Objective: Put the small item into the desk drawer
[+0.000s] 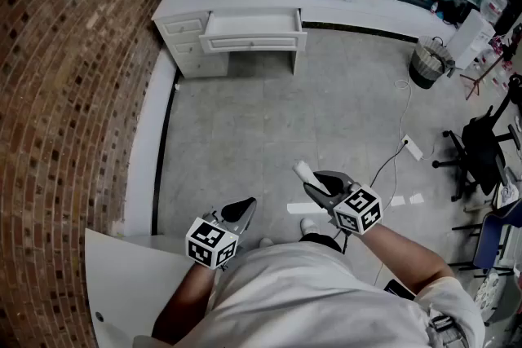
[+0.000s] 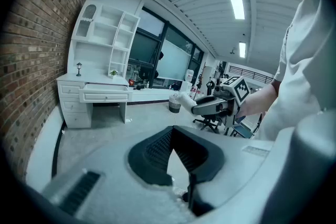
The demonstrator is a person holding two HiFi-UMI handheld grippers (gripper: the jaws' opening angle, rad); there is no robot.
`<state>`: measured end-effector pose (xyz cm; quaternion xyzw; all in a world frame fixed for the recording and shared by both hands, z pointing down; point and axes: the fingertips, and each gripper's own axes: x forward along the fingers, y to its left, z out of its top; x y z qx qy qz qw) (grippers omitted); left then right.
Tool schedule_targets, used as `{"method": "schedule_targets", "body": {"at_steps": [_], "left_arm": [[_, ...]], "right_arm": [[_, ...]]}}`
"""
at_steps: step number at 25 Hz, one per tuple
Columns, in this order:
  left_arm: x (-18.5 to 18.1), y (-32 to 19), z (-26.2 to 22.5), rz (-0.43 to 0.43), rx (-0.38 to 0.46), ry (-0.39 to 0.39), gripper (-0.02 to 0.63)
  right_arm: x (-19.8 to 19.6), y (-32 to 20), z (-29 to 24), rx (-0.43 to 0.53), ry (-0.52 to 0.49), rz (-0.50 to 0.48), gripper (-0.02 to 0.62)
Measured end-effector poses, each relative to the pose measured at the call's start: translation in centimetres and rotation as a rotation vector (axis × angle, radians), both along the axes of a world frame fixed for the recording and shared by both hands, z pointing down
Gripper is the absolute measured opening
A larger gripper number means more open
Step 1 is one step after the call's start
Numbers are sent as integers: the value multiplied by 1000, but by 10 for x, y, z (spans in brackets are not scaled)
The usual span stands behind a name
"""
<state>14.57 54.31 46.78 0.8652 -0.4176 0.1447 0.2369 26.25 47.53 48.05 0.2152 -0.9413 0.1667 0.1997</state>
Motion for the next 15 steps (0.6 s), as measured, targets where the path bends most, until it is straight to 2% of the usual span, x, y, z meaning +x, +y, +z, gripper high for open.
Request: {"method": "schedule_targets", "body": {"at_steps": [8, 15], "left_arm": [[-33, 4, 5, -1, 15, 28, 6], [-35, -17, 8, -9, 14, 53, 5]], "right_arm": [[-32, 3, -5, 17, 17, 21, 137], [-41, -21, -3, -22, -12, 59, 137]]}}
